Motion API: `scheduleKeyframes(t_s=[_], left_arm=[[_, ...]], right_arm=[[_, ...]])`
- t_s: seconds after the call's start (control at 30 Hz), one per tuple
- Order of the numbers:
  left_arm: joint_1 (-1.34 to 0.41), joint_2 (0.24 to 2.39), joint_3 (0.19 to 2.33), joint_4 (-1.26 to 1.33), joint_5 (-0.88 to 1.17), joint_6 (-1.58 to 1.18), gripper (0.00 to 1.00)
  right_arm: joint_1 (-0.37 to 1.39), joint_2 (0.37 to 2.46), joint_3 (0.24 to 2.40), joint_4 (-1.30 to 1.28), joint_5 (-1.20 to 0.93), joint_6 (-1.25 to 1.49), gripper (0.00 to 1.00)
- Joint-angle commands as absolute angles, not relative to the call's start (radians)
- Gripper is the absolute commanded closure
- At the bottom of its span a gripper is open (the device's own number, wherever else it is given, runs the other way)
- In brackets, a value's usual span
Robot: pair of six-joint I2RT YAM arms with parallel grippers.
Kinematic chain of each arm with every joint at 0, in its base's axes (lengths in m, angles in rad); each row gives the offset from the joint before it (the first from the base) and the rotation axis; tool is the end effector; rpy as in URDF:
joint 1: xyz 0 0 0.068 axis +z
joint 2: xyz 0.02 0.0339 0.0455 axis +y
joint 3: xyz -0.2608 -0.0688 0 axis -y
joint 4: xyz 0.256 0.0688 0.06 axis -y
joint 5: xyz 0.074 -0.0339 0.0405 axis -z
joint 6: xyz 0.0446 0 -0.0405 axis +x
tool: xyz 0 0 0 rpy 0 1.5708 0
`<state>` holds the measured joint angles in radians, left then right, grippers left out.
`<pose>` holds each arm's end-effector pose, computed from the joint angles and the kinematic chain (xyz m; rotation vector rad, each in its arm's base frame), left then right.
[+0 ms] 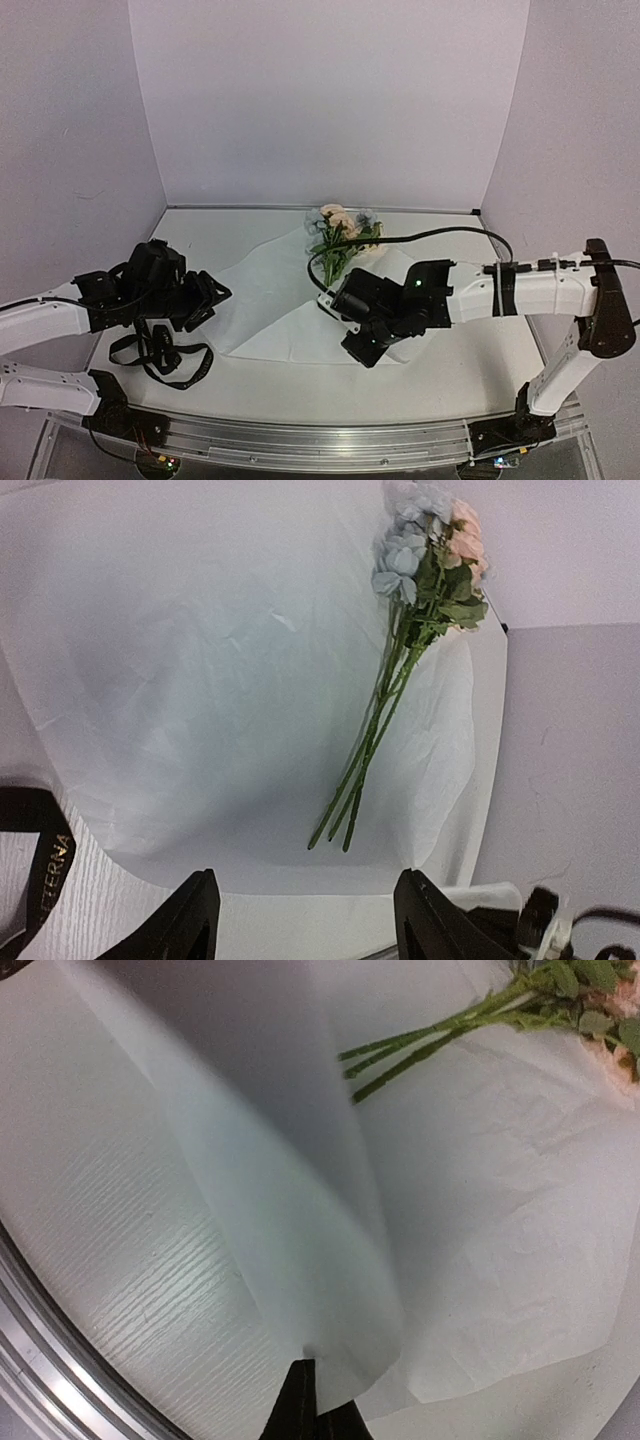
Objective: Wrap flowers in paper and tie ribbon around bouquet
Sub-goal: Fold the bottom corner of the flattened wrapping paper at the center of the board.
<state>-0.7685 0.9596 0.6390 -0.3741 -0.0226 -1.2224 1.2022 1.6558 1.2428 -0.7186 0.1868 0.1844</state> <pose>0.1613 -0.1545 0.2274 -0.5706 2.4126 -0.9590 0.1341 0.3243 0.2189 -1.2570 2.3681 0.1892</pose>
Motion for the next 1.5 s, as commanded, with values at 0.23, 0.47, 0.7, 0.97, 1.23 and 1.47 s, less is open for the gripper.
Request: scheduleKeyframes(t_s=[0.23, 0.47, 0.7, 0.97, 1.23, 1.47], left_arm=[[-0.835, 1.183, 0.808, -0.255, 0.119, -0.784, 0.47], [-0.876, 1.324, 0.773, -0.112, 0.214, -0.752, 0.63], [-0.903, 1.455, 0.773, -0.023, 0.255, -0.736, 0.72], [-0.907, 1.579, 0.769, 0.032, 0.240, -0.740, 0.76], [-0.907, 1.639, 0.795, 0.038, 0.225, -0.741, 0.77], [-0.907, 1.701, 0.817, 0.041, 0.220, -0.750, 0.77]], right_arm=[[1.009, 1.818, 1.402, -0.848, -0.022, 0.469, 1.00], [0.984, 1.896, 1.480, -0.881, -0.016, 0.465, 0.98], [0.972, 1.954, 1.550, -0.926, 0.000, 0.468, 0.79], [0.965, 1.882, 1.521, -0.929, -0.032, 0.437, 0.19], [0.928, 1.720, 1.349, -0.900, -0.107, 0.381, 0.05], [0.914, 1.697, 1.290, -0.886, -0.166, 0.464, 0.23]])
